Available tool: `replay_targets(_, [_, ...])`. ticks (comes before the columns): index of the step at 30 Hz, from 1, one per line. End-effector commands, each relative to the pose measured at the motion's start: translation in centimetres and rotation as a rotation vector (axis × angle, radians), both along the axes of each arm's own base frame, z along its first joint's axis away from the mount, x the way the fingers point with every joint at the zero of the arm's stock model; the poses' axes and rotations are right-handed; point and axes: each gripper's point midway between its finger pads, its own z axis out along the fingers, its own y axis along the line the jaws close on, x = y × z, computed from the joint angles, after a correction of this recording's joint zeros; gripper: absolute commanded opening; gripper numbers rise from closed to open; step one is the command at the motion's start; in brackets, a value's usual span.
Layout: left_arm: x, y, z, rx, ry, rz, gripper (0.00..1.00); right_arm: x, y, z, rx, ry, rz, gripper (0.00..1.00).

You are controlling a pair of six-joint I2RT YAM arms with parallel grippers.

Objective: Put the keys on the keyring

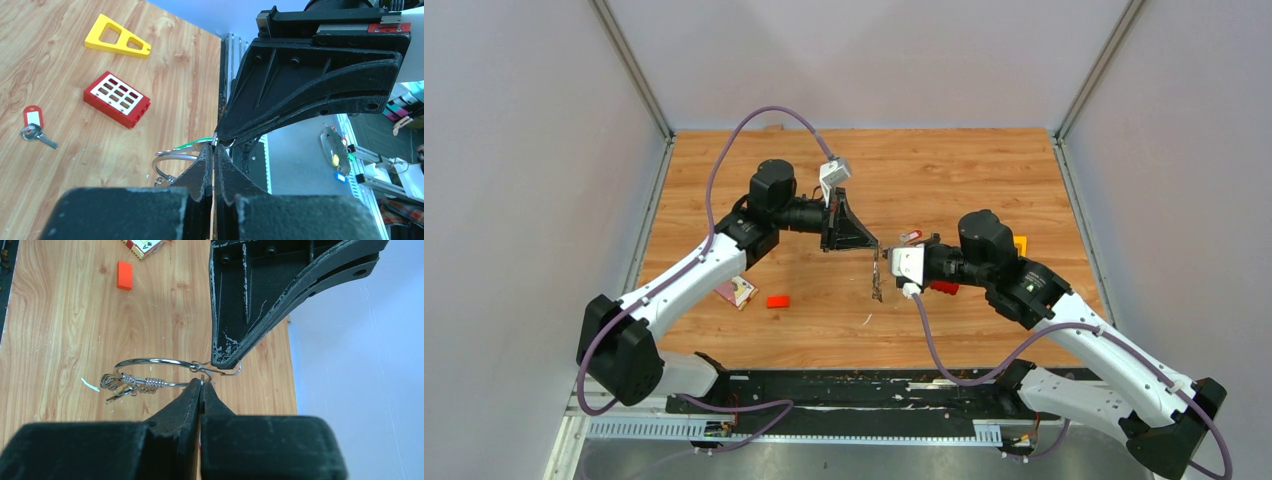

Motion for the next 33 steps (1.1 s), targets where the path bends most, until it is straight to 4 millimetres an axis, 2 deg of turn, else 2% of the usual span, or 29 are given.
replay_targets(1, [-0.6, -0.4, 1.3, -0.040, -0.031, -0.037, 0.00, 0.4, 0.4, 2.9, 0.074, -0.041, -0.016, 0.00])
replay_targets(33, [-0.9, -1.0, -0.3, 0.002, -0.039, -0.038, 0.00, 1.0, 0.4, 3.6, 0.094, -0.045, -0.062, 0.00])
